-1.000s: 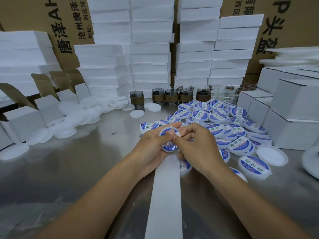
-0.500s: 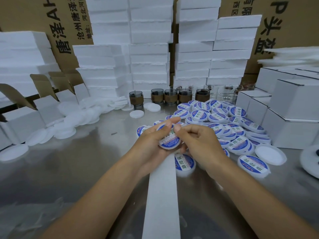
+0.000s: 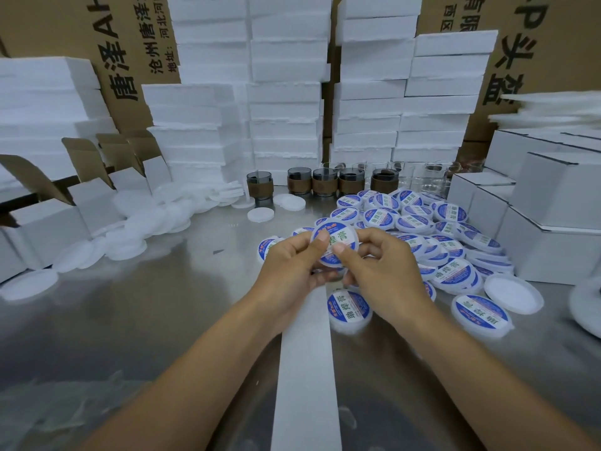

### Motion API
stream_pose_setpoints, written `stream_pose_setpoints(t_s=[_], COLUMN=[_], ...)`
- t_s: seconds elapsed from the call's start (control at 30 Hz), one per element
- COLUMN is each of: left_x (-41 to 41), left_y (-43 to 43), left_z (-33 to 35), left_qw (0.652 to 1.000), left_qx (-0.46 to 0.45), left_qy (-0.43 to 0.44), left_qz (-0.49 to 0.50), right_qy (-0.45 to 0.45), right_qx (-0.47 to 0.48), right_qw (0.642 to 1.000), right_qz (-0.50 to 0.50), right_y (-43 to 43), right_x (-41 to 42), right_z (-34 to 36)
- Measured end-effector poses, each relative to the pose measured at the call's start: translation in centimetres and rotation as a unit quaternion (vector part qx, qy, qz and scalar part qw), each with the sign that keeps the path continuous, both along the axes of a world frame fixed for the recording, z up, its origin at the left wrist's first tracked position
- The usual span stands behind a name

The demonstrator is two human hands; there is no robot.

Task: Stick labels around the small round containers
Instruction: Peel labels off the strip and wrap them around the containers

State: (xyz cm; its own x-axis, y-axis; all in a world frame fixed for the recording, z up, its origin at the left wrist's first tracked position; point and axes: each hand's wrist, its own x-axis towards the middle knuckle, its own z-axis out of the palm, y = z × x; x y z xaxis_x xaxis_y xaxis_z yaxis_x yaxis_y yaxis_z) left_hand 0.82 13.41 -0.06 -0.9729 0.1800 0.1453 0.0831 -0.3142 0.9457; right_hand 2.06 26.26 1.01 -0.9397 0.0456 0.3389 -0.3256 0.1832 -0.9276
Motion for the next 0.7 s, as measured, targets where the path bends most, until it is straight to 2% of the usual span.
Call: stream_pose_setpoints(t_s=[0.27,0.47,0.7], left_x=[0.18,0.24,0.18], left_y=[0.1,0.02,-0.27], left_z=[-0.3,-0.22,0.29], left_qw=[0.999,0.999,1.0], left_qx=[-0.015,-0.037,-0.004], left_qy=[0.032,0.035,0.012], left_qz=[-0.017,0.002,0.019], right_qy=[-0.008,-0.008,0.036], right_qx=[-0.071,-0.043,0.001], right_qw=[0.997,0.998,0.999], right_qz=[-0.017,-0.034,-0.008], right_y=[0.32,0.35,0.36], right_x=[-0.35,-0.37,0.18], right_z=[-0.1,-0.21,-0.02])
